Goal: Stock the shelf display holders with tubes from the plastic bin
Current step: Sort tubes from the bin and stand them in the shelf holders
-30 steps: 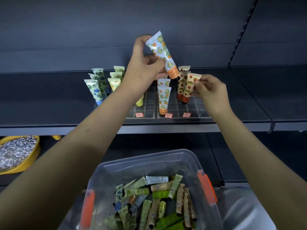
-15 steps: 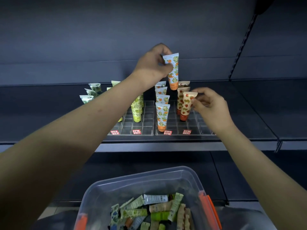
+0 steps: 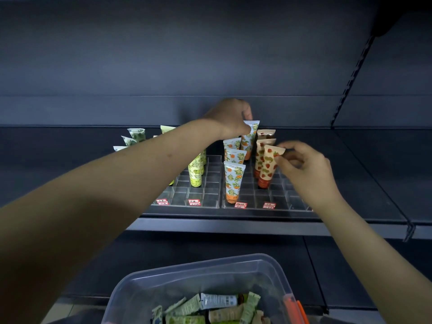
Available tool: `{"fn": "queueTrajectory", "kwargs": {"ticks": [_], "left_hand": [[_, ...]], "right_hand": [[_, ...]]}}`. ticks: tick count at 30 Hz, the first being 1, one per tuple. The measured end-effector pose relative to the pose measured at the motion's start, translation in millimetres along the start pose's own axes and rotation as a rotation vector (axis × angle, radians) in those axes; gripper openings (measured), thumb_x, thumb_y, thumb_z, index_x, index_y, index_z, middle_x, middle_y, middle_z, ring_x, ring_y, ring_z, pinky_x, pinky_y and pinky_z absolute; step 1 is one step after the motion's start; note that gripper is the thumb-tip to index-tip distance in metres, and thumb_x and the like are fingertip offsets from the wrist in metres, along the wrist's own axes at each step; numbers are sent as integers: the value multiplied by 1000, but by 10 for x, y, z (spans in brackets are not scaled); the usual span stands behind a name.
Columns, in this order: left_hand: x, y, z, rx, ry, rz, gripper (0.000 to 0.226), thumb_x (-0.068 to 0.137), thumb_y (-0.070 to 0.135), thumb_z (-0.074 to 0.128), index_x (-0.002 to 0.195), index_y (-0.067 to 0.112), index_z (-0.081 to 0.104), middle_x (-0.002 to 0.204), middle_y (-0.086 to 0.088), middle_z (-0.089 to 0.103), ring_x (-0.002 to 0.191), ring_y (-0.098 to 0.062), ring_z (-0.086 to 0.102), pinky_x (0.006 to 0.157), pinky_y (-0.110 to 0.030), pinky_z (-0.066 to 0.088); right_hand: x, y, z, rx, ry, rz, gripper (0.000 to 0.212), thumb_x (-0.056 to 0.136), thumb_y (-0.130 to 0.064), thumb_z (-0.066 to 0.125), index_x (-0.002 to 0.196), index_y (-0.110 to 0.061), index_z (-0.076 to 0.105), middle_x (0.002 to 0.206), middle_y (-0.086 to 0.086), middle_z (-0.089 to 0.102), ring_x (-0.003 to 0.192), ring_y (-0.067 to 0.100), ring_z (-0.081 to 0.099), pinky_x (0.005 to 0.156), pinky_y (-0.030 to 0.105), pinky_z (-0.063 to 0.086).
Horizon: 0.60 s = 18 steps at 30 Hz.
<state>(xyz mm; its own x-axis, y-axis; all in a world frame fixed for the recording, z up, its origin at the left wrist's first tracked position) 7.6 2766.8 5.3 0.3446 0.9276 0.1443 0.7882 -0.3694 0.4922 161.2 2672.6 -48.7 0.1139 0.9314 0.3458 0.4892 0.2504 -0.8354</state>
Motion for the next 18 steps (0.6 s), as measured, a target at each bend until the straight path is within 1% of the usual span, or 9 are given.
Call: {"fn": "queueTrajectory", "kwargs": {"ticks": [4,8,13,16,18], "left_hand": [[51,-7,56,48,-44,-16,26,81,15,66,107,13,63,100,4,57,90,-13,54,72,-22,39],[96,16,73,68,-81,-19,29,82,15,67,111,11,62,107,-3,62,88,-15,54,69,-23,39],[97,24,90,99,-108,-22,32,83,13,67,114,10,61,114,-5,62,97,-18,56,72,-23,39],[89,12,132,125,-138,-34,32,84,12,66,115,10,61,117,-6,62,104,-20,58,74,-23,40],[87,15,162,132,-159,-37,31,85,13,65,115,10,62,116,-6,63,104,-20,58,74,-23,41]], "right_hand": [[5,-5,12,-14,-1,8,21,87,-10,64,100,-27,63,88,-13,65,77,7,62,65,7,48],[8,-8,17,8,-5,14,21,86,-8,65,100,-23,65,87,-11,66,70,3,61,62,6,47],[-7,-58,53,28,-41,-13,22,85,-4,64,99,-22,65,82,-12,64,67,-9,58,60,5,45],[-4,-65,52,16,-38,-12,22,85,-4,64,100,-20,65,82,-12,63,67,-11,57,60,4,44],[-1,-61,54,20,-36,-9,22,85,-4,65,100,-21,65,83,-12,63,68,-10,57,60,4,45]]}}
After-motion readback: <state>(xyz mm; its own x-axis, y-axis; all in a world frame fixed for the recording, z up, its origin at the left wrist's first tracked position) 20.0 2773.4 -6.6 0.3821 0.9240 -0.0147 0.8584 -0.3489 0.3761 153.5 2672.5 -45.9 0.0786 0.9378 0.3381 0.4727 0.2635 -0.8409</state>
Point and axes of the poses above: each hand's wrist, its own x-axis towards the middle knuckle, its own z-axis out of the palm, y = z × x, the point moved 8 cm from there along x, towards the middle knuckle
